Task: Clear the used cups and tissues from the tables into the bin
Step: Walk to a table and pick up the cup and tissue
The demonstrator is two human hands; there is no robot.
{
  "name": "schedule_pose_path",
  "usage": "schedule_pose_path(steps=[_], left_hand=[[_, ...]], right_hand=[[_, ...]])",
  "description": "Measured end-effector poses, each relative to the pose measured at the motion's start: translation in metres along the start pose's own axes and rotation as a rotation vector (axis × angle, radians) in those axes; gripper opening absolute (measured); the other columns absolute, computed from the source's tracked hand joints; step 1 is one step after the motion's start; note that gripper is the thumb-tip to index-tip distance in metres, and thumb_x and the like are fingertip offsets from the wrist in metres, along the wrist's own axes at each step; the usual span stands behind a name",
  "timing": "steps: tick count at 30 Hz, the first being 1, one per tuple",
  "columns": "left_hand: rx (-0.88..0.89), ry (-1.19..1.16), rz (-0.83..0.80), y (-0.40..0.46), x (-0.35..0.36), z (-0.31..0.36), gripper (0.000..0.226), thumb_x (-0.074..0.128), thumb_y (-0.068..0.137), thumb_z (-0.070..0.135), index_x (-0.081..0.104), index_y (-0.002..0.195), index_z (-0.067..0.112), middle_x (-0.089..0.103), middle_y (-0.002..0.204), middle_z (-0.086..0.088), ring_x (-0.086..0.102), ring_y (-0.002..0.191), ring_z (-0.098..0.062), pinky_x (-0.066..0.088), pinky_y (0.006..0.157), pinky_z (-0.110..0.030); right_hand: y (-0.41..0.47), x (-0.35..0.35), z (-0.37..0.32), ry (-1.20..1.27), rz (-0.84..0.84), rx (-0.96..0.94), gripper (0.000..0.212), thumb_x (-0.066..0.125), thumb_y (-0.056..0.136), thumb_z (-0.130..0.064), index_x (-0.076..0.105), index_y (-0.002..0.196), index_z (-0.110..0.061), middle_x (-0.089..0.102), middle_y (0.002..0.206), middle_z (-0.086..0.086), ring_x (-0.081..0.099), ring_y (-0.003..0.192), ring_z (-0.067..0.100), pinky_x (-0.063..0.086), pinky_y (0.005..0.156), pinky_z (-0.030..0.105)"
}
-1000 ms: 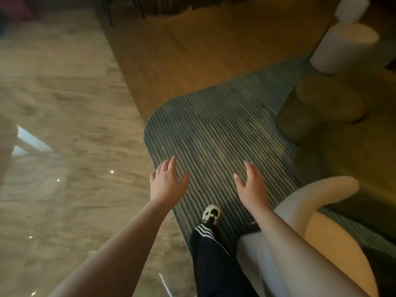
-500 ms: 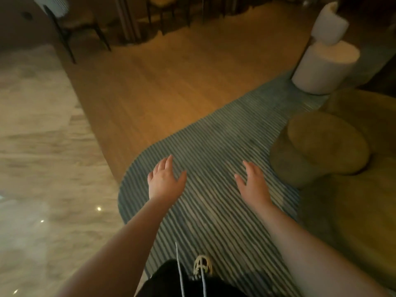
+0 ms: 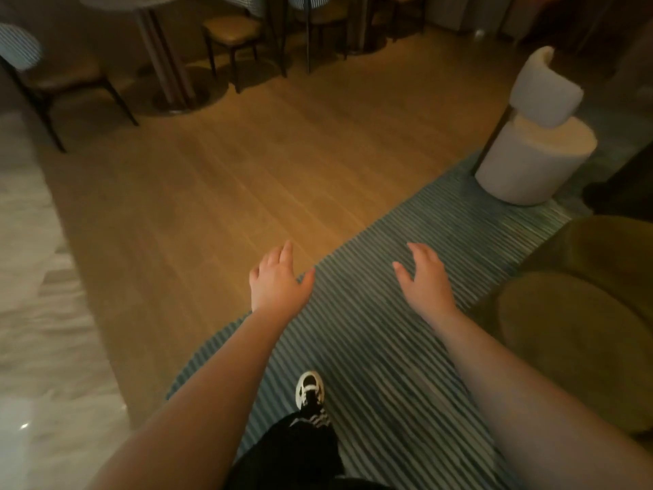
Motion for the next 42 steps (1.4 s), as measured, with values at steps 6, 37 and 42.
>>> schedule_pose_path(steps=[6,37,42], left_hand=[[0.043,0.013,-0.006,0.207,-0.012,0.042,0.072,0.042,0.089,0.053,0.024,0.148,0.016,0.033,0.150,-0.006,0.025,0.139,-0.021,0.022,0.109,-0.044],[0.064,-0.050,0.005,1.259,0.118,0.336,0.069,0.043,0.090,0.052,0.024,0.148,0.018,0.032,0.150,-0.007,0.025,0.139,-0.022,0.021,0.110,-0.044],[0.073,-0.031,-0.026,1.462,0.129,0.366,0.070,0.043,0.090,0.053,0.023,0.148,0.019,0.032,0.150,-0.007,0.029,0.136,-0.026,0.023,0.108,-0.044]], right_hand=[[0.188,-0.022,-0.018,-0.004,0.026,0.072,0.058,0.042,0.097,-0.044,0.031,0.146,-0.015,0.029,0.153,0.005,0.028,0.140,0.024,0.030,0.114,0.040],[1.283,-0.130,0.000,-0.034,0.087,-0.021,0.053,0.051,0.094,-0.037,0.043,0.138,-0.008,0.045,0.140,0.018,0.041,0.129,0.035,0.036,0.105,0.042],[1.479,-0.141,-0.007,-0.055,0.065,0.068,0.054,0.051,0.095,-0.033,0.041,0.137,0.000,0.042,0.141,0.024,0.039,0.129,0.038,0.034,0.104,0.041]])
Point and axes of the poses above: each hand's wrist, its own y-axis towards the middle knuckle, its own x-axis out of the palm, z = x × y, the point moved 9 cm from there along y, towards the middle knuckle
